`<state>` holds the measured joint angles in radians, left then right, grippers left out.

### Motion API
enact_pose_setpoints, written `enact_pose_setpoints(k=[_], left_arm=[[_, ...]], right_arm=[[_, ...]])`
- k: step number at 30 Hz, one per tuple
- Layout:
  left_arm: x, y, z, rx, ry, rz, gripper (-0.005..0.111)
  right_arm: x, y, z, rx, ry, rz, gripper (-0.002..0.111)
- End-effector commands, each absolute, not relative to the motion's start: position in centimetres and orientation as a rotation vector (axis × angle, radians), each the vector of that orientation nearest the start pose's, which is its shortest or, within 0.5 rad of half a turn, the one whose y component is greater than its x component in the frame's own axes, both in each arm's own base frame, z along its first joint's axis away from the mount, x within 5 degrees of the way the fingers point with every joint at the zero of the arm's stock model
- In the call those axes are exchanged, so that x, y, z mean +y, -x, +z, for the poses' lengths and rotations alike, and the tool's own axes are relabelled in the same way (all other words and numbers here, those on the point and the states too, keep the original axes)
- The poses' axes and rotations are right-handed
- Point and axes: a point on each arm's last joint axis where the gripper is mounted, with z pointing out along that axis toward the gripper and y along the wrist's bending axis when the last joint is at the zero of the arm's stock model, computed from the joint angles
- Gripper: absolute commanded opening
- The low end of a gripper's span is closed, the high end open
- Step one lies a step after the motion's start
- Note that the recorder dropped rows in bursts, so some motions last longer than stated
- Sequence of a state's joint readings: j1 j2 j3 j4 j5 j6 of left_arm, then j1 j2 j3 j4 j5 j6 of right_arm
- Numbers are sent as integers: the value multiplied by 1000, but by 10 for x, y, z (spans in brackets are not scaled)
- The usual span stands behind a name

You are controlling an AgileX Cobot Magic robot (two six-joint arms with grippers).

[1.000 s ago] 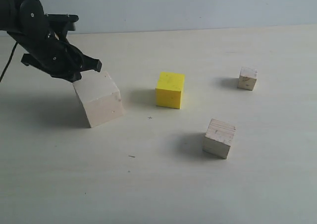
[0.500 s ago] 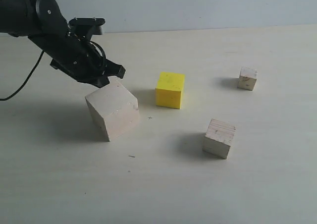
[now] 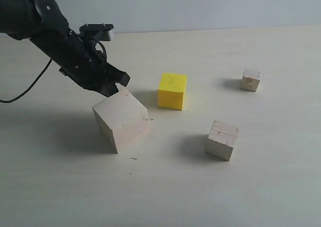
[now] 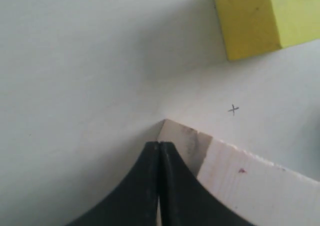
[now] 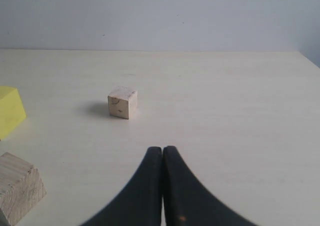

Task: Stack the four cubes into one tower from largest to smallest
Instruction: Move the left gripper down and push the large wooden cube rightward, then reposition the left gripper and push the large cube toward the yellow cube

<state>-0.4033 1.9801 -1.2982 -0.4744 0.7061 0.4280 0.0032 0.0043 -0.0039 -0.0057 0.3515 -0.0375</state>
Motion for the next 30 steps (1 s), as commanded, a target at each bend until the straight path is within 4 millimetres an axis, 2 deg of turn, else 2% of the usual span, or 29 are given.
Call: enact_pose_setpoints(k=[1, 5, 8, 12, 16, 21, 25, 30], left_arm=[[-181, -352, 175, 2689, -771, -493, 0], [-172, -350, 198, 2660, -743, -405, 0], [-159, -344, 213, 2698, -721, -257, 0], [-144, -326, 225, 2765, -603, -171, 0], [-137, -303, 217, 2868, -588, -184, 0], [-136, -284, 200, 2956, -510, -287, 0], [-140, -275, 189, 2955, -508, -412, 0], [-144, -279, 186, 2883, -450, -481, 0]], right_arm=[[0, -54, 183, 1818, 47, -31, 0], [0, -54, 183, 1818, 47, -31, 0], [0, -54, 183, 1818, 47, -31, 0], [0, -54, 183, 1818, 47, -31, 0], [0, -54, 183, 1818, 47, -31, 0], [0, -54, 183, 1818, 47, -31, 0], [0, -54, 183, 1818, 47, -31, 0], [0, -54, 183, 1818, 42, -25, 0]])
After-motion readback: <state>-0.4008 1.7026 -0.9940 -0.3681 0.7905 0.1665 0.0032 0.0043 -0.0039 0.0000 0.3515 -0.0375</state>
